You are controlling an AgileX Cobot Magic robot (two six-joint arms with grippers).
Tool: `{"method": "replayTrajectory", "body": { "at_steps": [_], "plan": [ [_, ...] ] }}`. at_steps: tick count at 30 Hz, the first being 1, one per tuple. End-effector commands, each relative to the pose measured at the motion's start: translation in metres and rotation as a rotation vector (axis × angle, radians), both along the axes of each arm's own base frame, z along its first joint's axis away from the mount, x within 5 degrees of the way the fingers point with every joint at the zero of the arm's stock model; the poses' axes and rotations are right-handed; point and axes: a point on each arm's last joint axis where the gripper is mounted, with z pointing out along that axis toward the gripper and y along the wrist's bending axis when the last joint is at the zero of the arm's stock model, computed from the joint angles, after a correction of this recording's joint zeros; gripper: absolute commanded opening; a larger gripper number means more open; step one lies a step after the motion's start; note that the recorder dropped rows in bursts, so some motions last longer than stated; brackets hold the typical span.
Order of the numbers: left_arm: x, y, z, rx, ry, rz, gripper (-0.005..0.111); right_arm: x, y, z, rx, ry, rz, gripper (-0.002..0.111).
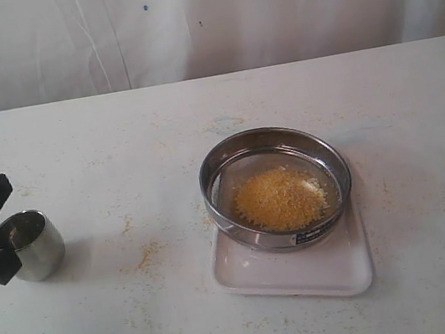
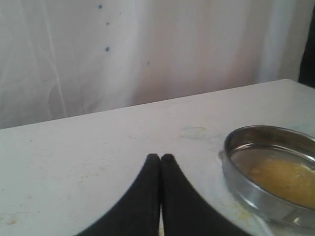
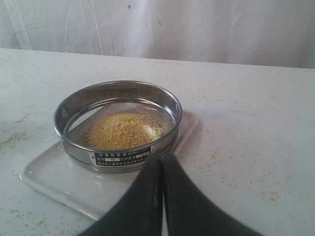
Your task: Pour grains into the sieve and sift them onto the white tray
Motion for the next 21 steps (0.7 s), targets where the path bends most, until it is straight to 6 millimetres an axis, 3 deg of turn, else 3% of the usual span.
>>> {"method": "replayTrajectory", "body": {
  "at_steps": [1, 4, 15, 21],
  "plan": [
    [-0.014, -0.008, 0.01, -0.02, -0.043, -0.101, 0.0, 0.0, 0.0, -0.001, 0.001, -0.006, -0.004, 0.0],
    [-0.019, -0.013, 0.013, -0.013, -0.061, -0.161, 0.0, 0.0, 0.0, -0.001, 0.001, -0.006, -0.004, 0.0],
    [-0.029, -0.005, 0.034, -0.137, -0.185, -0.083, 0.0, 0.0, 0.0, -0.001, 0.001, -0.006, -0.004, 0.0],
    [-0.037, -0.001, 0.028, -0.187, -0.027, -0.002, 0.0, 0.0, 0.0, -0.001, 0.001, -0.006, -0.004, 0.0]
  ]
}}
